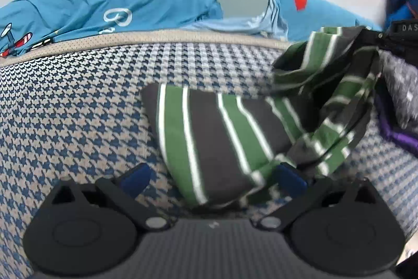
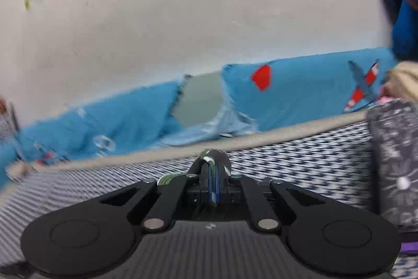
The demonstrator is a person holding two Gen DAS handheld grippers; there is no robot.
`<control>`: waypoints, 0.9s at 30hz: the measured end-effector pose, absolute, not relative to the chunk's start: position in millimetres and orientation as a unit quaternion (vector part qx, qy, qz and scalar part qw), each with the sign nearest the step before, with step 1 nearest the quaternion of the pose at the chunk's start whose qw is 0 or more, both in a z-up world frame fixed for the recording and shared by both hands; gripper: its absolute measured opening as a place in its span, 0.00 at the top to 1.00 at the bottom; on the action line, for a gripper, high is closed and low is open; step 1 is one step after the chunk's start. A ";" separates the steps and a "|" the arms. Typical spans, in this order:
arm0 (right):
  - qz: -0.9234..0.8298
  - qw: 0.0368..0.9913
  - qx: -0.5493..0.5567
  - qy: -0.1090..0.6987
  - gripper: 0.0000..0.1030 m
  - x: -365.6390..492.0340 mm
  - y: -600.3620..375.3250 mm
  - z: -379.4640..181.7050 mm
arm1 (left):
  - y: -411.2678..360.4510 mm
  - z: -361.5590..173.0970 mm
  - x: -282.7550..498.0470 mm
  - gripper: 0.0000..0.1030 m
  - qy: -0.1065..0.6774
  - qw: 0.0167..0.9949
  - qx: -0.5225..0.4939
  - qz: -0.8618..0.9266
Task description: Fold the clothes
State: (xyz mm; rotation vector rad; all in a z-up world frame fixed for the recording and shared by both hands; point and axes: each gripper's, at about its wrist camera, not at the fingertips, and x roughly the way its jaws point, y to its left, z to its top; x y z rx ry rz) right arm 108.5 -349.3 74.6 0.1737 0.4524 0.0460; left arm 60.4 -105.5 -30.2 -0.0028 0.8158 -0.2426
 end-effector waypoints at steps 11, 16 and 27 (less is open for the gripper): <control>0.022 0.971 0.075 0.224 0.89 95.4 -360.0 76.3 | -96.3 -59.5 65.2 0.00 0.432 0.898 0.015 -0.087; 0.069 0.972 0.067 0.213 0.85 87.6 -358.2 79.9 | -88.6 -63.1 72.4 0.00 0.441 0.894 0.002 -0.078; 0.238 0.924 -0.053 0.295 0.85 80.1 -290.1 36.1 | -79.3 -46.9 78.3 0.00 0.431 0.899 -0.026 -0.069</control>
